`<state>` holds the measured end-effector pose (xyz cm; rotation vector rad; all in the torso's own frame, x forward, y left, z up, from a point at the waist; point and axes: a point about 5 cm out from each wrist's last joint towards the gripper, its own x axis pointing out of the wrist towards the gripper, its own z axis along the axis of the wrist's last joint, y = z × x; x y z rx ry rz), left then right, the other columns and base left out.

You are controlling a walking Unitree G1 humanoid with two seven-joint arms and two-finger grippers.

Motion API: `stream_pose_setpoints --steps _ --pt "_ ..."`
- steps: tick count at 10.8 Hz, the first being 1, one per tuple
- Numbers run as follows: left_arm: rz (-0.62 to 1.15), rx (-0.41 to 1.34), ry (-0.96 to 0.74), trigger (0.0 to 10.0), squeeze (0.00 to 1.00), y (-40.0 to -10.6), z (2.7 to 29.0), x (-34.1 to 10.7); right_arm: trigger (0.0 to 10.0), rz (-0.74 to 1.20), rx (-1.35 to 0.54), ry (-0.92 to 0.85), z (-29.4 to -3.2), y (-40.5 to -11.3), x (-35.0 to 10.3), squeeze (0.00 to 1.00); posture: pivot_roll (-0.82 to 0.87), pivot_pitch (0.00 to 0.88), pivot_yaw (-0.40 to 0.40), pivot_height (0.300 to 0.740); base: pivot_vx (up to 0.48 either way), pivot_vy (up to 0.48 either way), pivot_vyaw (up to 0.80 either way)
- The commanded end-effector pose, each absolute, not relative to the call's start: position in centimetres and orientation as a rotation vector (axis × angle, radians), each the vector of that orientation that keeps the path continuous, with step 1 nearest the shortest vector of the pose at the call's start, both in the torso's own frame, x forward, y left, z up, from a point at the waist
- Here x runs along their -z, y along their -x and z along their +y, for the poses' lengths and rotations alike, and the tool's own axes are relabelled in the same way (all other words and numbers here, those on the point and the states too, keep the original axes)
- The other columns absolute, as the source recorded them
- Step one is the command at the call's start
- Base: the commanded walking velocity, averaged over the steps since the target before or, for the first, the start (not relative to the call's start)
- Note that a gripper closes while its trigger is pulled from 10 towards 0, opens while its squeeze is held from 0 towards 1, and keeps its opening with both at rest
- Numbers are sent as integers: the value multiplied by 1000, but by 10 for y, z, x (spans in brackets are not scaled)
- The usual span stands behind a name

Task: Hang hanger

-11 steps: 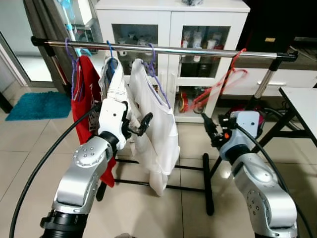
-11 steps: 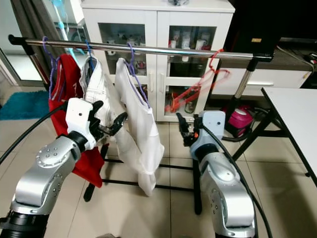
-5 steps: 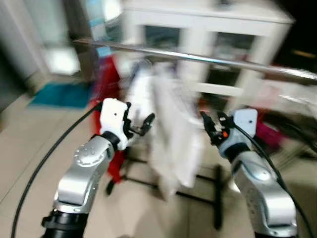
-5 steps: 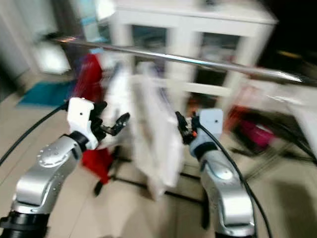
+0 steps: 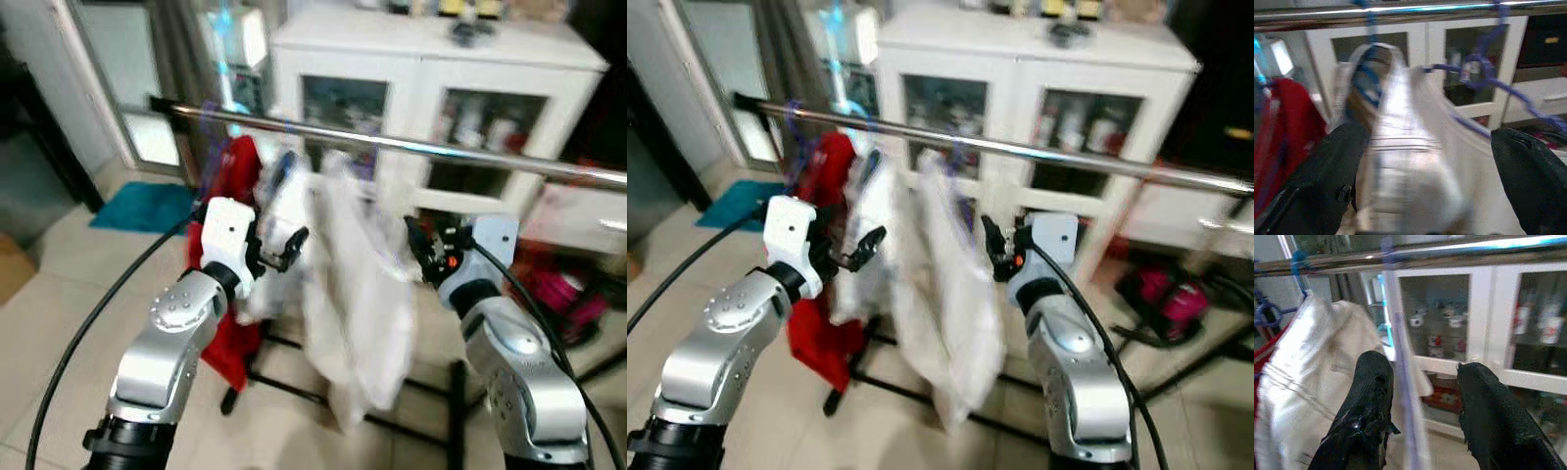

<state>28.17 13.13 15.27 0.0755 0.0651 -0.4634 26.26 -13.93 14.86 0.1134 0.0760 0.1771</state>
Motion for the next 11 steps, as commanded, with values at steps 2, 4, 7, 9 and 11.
stream_pose_setpoints --steps 2,4,7,9,11 --pt "62 451 -96 10000 937 -282 134 -153 10000 59 -205 -128 -134 -264 -155 0 -97 0 3 740 294 0 0" --pt "47 472 -95 10000 792 -281 131 -154 10000 61 -237 -189 -131 -263 -156 0 -96 0 1 740 127 0 0" --pt "71 684 -159 10000 624 -269 133 -152 10000 94 -247 -197 -131 -274 -158 1000 -95 0 -1 740 0 0 0" --pt "122 849 -186 10000 620 -258 143 -152 10000 127 -245 -152 -134 -296 -163 1000 -95 0 0 740 0 0 0" --pt "164 996 -179 10000 596 -247 142 -154 10000 205 -212 -30 -139 -322 -164 1000 -92 0 1 740 0 0 0"
